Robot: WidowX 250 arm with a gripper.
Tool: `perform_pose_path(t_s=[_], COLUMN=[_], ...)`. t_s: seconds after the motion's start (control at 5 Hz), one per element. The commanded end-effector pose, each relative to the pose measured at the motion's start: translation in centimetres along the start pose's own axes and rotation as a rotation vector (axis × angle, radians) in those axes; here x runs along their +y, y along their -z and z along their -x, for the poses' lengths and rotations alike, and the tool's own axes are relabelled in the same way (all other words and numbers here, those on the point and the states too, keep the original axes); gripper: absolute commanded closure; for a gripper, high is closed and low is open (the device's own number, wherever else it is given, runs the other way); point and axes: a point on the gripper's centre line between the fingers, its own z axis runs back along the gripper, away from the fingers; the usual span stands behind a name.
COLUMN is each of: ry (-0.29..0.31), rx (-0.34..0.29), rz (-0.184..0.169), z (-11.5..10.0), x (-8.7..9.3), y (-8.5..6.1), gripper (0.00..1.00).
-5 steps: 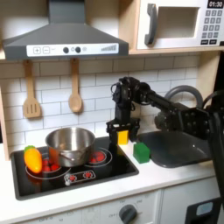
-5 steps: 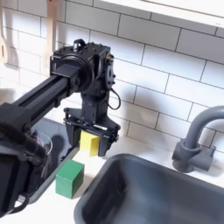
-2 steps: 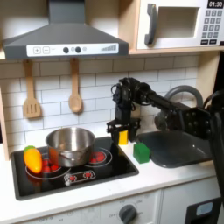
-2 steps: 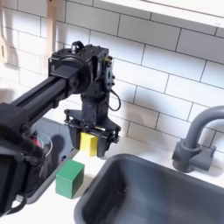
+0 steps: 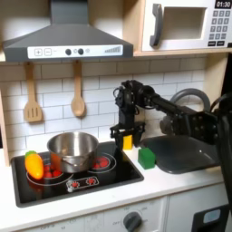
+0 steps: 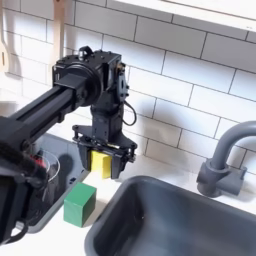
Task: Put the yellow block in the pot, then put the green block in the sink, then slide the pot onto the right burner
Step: 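Put the yellow block in the pot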
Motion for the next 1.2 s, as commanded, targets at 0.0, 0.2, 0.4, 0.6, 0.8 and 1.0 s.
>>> perform_pose_path(t_s=[0.0, 0.2, 0.4, 0.6, 0.8, 1.0], ry=[-0.014, -0.019, -0.025, -0.053, -0.097, -0.142], rx=[-0.072, -0.127, -0.143, -0.161, -0.18, -0.172], rz=[0.009, 0.007, 0.007, 0.005, 0.003, 0.004], z=[0.8, 1.3, 2.0, 2.3, 2.3, 2.6], x=[0.6, 1.2, 1.7, 2.8, 4.3, 6.1], y=[-4.0, -6.3, -7.0, -8.0, -8.7, -9.1], gripper=[1.0, 1.0, 1.0, 1.0, 1.0, 1.0])
